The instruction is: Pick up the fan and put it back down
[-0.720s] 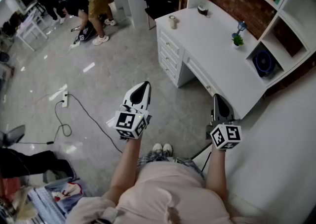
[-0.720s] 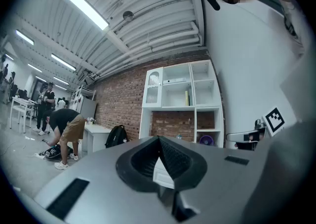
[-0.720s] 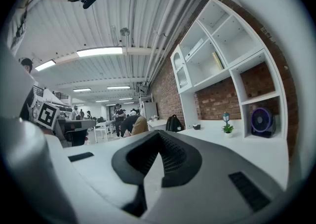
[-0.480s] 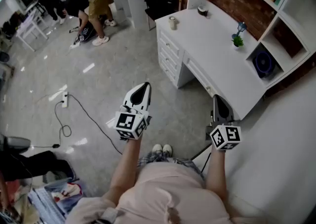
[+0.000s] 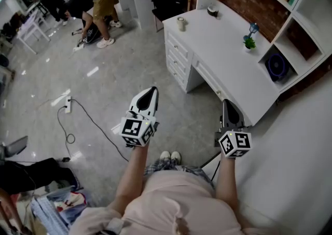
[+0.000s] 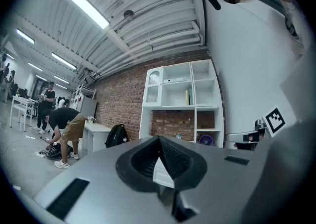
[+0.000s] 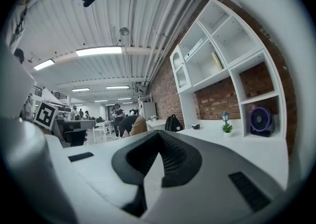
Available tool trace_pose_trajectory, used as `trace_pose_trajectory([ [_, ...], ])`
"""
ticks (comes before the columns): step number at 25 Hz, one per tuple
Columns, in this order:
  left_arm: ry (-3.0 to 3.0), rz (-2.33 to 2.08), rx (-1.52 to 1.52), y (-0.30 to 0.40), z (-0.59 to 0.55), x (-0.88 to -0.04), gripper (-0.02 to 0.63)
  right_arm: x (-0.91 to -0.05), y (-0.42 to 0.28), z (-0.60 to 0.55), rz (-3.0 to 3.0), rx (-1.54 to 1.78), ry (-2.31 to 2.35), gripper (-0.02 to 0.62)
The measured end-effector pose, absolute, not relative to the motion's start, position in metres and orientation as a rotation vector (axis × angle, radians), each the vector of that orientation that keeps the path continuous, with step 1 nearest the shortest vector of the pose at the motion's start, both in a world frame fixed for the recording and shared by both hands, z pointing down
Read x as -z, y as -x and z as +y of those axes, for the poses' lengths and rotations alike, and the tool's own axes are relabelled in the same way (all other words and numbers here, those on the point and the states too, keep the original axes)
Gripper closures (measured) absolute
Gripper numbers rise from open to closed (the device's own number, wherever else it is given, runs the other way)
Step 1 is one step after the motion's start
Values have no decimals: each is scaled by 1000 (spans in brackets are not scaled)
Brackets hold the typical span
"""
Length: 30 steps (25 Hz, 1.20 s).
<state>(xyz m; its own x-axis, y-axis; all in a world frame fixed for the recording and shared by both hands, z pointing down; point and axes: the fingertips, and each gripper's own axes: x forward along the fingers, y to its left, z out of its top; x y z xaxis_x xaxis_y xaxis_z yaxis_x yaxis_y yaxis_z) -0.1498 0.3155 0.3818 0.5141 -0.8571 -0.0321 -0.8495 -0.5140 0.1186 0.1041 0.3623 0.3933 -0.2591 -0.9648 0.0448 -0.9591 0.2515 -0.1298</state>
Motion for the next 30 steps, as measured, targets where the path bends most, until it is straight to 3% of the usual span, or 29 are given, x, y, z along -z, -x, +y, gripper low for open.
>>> trace_pose_trajectory([
  [9,-2643,-1496,118,151,315,-386,578,-402,-96,362,2481,269,1808,579],
  [16,-2644,-1475,86,149,314,-393,578,-383,-80,361,2539,196,1643,243],
  [19,-2641,-1460,79,147,311,-396,579,-381,-82,359,2513,182,1629,152],
  [24,-2640,-1448,69,146,309,-399,579,-392,-86,360,2453,249,1665,47],
  [30,-2641,-1432,61,148,305,-403,578,-391,-84,357,2458,236,1683,20],
])
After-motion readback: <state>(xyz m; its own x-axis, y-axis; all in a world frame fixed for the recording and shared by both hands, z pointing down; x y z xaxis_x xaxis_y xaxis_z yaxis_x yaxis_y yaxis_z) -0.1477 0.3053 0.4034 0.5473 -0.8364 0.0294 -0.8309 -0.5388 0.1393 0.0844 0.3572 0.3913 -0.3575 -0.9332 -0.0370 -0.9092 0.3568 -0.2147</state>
